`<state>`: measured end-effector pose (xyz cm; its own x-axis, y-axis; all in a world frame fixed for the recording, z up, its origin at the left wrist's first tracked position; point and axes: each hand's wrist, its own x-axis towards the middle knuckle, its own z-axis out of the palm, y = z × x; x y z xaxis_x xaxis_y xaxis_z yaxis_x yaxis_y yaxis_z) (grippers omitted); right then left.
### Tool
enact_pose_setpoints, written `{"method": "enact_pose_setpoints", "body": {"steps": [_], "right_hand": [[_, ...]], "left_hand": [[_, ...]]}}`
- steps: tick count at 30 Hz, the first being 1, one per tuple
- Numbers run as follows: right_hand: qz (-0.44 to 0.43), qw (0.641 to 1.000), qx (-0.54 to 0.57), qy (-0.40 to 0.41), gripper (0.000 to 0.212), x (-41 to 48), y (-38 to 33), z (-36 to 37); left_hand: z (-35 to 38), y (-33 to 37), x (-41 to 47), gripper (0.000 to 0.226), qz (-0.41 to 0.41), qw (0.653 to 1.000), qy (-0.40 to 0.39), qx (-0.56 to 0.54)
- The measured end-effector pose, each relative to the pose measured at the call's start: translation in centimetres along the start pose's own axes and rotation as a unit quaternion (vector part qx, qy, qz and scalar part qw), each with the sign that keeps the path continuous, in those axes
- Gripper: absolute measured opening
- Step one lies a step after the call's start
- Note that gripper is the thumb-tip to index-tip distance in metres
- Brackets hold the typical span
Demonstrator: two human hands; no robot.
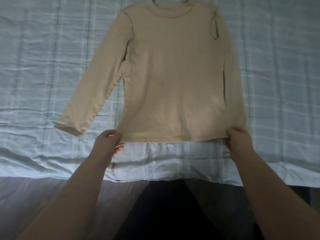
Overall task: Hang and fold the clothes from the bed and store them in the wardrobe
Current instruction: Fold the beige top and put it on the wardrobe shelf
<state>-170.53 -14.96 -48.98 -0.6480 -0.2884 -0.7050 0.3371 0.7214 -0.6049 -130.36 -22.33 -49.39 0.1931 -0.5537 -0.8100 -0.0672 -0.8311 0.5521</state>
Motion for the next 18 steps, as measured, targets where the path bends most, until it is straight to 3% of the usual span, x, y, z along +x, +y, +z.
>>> {"method": "enact_pose_setpoints", "body": {"steps": [3, 7, 11, 18], "right_hand": [[-0.051, 0.992, -0.107, 0.048, 0.020, 0.2, 0.8, -0.5], [-0.131, 0.937, -0.310, 0.098, 0.024, 0.0, 2.2, -1.0], [-0.151, 0.922, -0.338, 0.109, 0.019, 0.0, 2.5, -0.7], [-0.112, 0.923, -0.362, 0.062, 0.015, -0.3, 1.1, -2.1]], "left_hand": [[-0.3, -0.4, 0.2, 0.021, 0.030, 0.996, 0.051, 0.071], [0.0, -0.8, 0.1, 0.017, 0.071, 0.965, 0.077, 0.240], [0.5, -0.9, -0.2, 0.017, 0.085, 0.907, 0.101, 0.401], [2.1, 0.4, -1.5, 0.028, 0.081, 0.867, 0.125, 0.475]]}}
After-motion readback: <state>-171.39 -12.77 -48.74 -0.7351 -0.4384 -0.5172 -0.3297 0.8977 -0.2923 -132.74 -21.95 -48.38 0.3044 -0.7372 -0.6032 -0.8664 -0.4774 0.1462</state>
